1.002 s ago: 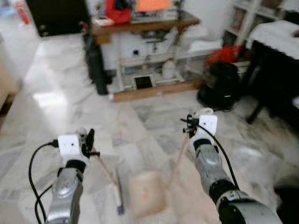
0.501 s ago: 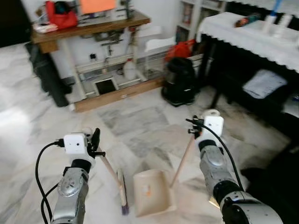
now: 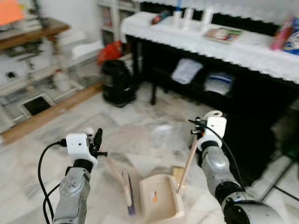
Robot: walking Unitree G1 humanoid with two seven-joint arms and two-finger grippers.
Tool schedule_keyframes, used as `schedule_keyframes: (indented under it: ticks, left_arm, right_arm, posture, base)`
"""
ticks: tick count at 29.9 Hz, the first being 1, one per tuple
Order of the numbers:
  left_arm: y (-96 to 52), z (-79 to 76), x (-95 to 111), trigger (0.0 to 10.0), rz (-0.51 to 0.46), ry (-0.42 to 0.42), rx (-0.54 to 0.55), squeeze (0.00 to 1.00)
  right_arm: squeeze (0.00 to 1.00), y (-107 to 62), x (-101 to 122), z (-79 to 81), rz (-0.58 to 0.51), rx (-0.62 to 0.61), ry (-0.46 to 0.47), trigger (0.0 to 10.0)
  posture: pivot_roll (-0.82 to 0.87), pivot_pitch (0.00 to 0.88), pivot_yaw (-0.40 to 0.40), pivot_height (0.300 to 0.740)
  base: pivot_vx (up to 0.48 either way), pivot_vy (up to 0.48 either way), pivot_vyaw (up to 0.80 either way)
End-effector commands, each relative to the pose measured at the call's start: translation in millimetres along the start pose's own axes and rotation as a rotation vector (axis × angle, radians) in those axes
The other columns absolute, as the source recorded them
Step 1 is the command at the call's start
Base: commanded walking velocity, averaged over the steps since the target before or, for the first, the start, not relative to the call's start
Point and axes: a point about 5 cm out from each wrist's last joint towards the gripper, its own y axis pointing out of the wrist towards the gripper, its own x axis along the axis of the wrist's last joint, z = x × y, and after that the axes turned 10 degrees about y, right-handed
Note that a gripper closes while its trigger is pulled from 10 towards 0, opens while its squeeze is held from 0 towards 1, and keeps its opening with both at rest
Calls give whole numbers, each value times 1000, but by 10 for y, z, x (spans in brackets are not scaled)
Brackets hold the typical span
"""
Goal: Sweep floor
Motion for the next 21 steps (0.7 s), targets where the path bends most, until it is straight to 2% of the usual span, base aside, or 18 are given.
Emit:
schedule_keyframes:
  ticks: [1, 10, 13, 21]
  left_arm:
    - [29, 16, 93, 10000, -45, 2, 10, 0]
    - [32, 12, 92, 10000, -43, 3, 10, 0]
    - [32, 15, 92, 10000, -42, 4, 12, 0]
    - [30, 23, 93, 10000, -43, 6, 16, 0]
  right_arm:
    - [0, 45, 100, 12, -37, 0, 12, 10000]
    - [0, 44, 114, 6, -51, -3, 10, 10000]
    - [0, 44, 124, 8, -61, -1, 1, 10000]
    - [0, 44, 127, 14, -63, 4, -1, 10000]
  posture:
    - [11, 0, 20, 740]
    - [10, 0, 19, 740]
    - [10, 0, 19, 740]
    - [10, 0, 19, 740]
  base:
    - [0, 0, -800]
    - [0, 0, -800]
    - [82, 0, 0]
    - [319, 0, 0]
